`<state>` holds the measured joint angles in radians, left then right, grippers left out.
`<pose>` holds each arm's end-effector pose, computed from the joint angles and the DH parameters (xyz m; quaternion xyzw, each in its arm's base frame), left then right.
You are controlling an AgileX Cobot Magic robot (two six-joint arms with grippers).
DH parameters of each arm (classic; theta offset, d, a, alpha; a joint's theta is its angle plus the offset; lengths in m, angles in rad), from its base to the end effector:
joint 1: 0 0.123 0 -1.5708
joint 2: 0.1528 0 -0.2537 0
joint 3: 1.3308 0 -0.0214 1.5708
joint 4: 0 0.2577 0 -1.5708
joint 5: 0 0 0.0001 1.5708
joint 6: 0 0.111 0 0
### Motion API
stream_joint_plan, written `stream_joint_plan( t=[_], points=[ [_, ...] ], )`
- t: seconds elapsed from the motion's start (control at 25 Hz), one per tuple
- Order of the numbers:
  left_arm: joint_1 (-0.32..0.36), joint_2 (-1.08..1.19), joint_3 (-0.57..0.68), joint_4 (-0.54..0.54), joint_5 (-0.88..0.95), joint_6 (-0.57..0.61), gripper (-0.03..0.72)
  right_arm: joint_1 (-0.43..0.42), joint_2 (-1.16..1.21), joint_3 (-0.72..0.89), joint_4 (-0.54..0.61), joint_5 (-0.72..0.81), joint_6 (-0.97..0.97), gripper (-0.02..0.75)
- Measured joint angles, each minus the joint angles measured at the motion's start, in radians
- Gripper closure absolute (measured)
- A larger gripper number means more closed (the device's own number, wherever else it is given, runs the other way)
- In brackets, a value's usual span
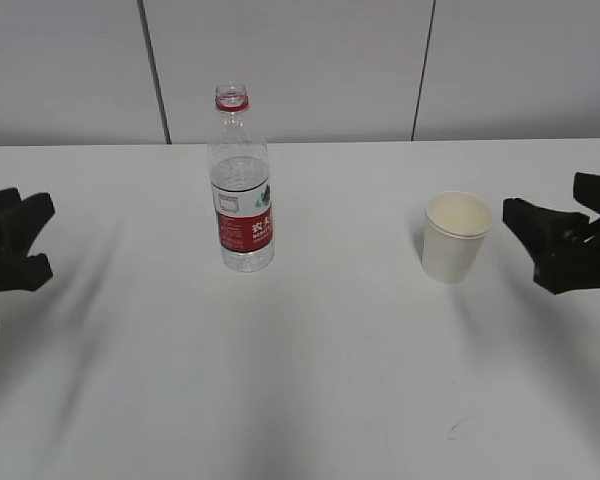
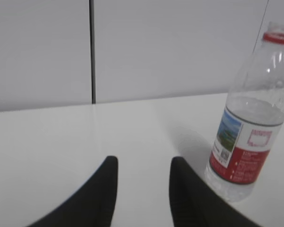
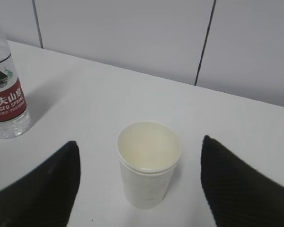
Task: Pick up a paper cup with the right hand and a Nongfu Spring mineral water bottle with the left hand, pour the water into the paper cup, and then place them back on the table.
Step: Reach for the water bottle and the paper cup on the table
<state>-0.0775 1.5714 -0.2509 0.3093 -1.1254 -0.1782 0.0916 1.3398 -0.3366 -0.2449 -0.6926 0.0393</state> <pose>0.2470 -0.0498 0.1240 0.1050 0.7416 -0.1428 0.6471 0.2580 0.0409 0.1586 -0.1424 0.7722 0.0428 0.6177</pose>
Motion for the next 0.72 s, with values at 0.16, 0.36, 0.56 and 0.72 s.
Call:
stream_joint_plan(
  t=[0.16,0.36,0.56,0.72],
  points=[
    [0.0,0.037,-0.001,0.001,-0.004,0.0,0.449,0.0,0.112,0.0,-0.009,-0.125,0.004,0.148],
    [0.0,0.041,-0.003,0.001,-0.012,0.0,0.448,0.0,0.249,-0.002,-0.009,-0.279,0.006,0.148],
    [0.0,0.041,-0.003,0.002,-0.012,0.0,0.448,0.0,0.401,-0.012,0.057,-0.431,0.046,0.148],
    [0.0,0.041,-0.003,0.002,-0.012,0.0,0.448,-0.002,0.494,-0.015,0.077,-0.44,0.06,0.148]
  ],
)
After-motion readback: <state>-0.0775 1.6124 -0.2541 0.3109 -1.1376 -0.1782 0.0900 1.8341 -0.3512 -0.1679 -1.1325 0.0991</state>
